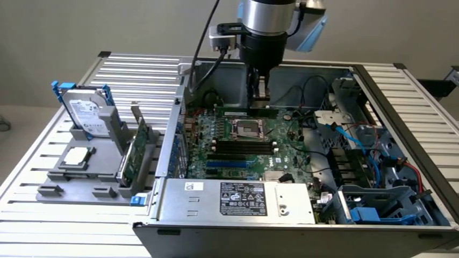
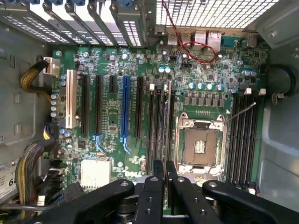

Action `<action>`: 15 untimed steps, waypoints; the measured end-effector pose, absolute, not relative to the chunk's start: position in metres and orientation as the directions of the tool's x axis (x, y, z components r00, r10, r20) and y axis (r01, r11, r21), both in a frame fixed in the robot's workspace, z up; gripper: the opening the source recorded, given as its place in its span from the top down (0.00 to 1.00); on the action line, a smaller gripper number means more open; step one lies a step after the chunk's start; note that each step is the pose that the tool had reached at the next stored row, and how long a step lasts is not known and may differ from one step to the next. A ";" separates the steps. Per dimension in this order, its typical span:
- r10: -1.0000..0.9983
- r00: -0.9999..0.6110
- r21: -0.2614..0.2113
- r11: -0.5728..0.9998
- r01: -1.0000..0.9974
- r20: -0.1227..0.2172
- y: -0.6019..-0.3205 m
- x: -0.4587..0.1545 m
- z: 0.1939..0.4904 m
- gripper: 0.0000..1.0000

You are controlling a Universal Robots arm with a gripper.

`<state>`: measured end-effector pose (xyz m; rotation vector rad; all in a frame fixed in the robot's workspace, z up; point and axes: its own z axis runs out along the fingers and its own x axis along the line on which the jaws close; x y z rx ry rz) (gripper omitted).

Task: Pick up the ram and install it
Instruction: 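Insert the ram into the slot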

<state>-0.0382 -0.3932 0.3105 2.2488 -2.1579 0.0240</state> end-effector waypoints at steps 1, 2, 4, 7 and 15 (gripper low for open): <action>-0.999 0.041 0.007 -0.041 -0.999 0.028 -0.393 -0.038 0.309 0.86; -0.999 0.041 0.007 -0.041 -0.999 0.028 -0.393 -0.038 0.307 0.86; -0.999 0.041 0.007 -0.041 -0.999 0.028 -0.394 -0.038 0.303 0.86; -0.999 0.041 0.007 -0.041 -0.999 0.028 -0.394 -0.036 0.298 0.86; -0.999 0.038 0.007 -0.038 -0.999 0.028 -0.400 -0.030 0.283 0.86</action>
